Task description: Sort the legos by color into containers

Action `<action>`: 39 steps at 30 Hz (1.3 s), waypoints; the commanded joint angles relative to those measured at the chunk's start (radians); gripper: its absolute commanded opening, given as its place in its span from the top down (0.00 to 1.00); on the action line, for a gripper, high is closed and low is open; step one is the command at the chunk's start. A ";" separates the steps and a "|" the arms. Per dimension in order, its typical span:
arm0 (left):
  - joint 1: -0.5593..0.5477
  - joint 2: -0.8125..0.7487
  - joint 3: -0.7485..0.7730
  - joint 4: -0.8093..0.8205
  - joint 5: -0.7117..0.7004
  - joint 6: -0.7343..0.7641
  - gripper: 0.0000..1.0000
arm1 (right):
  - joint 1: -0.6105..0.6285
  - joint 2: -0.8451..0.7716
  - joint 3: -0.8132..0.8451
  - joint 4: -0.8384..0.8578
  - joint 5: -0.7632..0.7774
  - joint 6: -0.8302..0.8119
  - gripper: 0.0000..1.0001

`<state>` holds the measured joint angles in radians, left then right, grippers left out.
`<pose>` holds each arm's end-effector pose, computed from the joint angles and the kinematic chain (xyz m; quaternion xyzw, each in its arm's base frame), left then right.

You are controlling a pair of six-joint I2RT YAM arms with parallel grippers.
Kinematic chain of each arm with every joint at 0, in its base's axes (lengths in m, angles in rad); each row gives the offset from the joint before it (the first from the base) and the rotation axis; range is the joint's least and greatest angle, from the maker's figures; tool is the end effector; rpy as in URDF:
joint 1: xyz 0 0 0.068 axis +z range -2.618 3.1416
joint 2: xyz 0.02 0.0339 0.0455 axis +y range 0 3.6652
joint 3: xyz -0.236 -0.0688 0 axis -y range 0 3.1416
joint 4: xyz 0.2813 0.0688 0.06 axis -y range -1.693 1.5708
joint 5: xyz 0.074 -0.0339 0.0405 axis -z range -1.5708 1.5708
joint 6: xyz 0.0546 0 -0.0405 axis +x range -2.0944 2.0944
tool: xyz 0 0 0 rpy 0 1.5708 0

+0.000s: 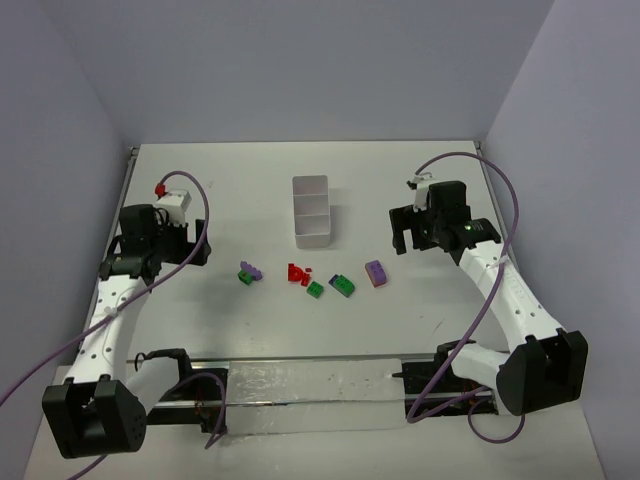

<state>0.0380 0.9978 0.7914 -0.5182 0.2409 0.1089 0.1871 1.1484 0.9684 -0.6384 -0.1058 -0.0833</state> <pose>0.2751 -0.0026 0.2287 0.0814 0.9029 -0.0794 0.4146 0.2921 0.0612 0.2438 -0.1444 0.9177 0.0681 0.3638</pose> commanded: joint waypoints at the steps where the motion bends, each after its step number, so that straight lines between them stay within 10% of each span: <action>1: -0.004 -0.020 0.025 0.039 0.025 -0.004 0.01 | 0.002 -0.015 0.001 0.014 -0.014 -0.012 0.00; 19: -0.004 -0.048 0.004 0.058 0.036 0.023 0.01 | 0.025 0.014 0.007 -0.007 -0.034 -0.021 0.00; 39: -0.004 -0.016 0.011 0.042 -0.011 0.003 0.01 | 0.259 0.502 0.214 -0.180 0.062 0.039 0.15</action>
<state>0.0380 0.9882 0.7918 -0.5117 0.2279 0.1123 0.4427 1.6011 1.1214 -0.7825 -0.0614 -0.0583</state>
